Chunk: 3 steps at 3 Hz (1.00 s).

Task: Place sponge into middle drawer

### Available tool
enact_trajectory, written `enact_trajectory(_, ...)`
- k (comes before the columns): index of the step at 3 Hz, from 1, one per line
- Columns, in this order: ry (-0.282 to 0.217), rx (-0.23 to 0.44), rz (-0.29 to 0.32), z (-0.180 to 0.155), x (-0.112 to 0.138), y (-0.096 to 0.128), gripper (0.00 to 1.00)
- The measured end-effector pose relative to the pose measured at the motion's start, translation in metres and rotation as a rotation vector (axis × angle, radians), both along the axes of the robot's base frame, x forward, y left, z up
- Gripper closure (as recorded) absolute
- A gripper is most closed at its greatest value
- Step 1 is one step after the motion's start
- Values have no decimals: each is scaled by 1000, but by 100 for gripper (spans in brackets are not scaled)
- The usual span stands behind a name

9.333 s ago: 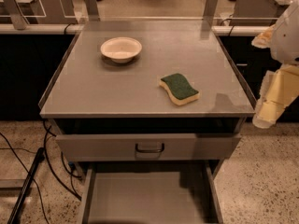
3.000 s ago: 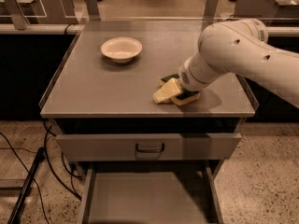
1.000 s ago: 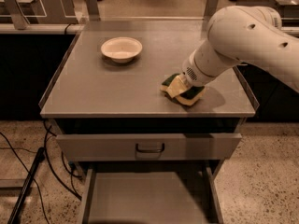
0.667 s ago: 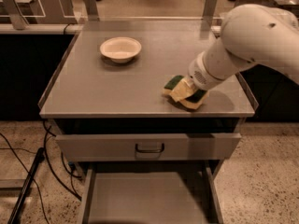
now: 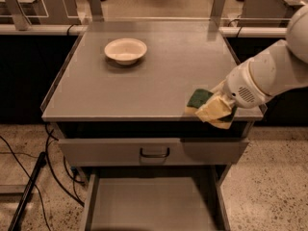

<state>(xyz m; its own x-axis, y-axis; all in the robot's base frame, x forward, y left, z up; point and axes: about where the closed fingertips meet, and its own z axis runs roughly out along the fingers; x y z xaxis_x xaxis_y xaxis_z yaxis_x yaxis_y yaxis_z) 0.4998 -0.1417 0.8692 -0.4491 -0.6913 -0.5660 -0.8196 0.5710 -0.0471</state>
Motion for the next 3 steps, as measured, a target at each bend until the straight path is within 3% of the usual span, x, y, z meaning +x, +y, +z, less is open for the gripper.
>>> enact_trajectory(3,-4,-13,97,-14,-16,3,100)
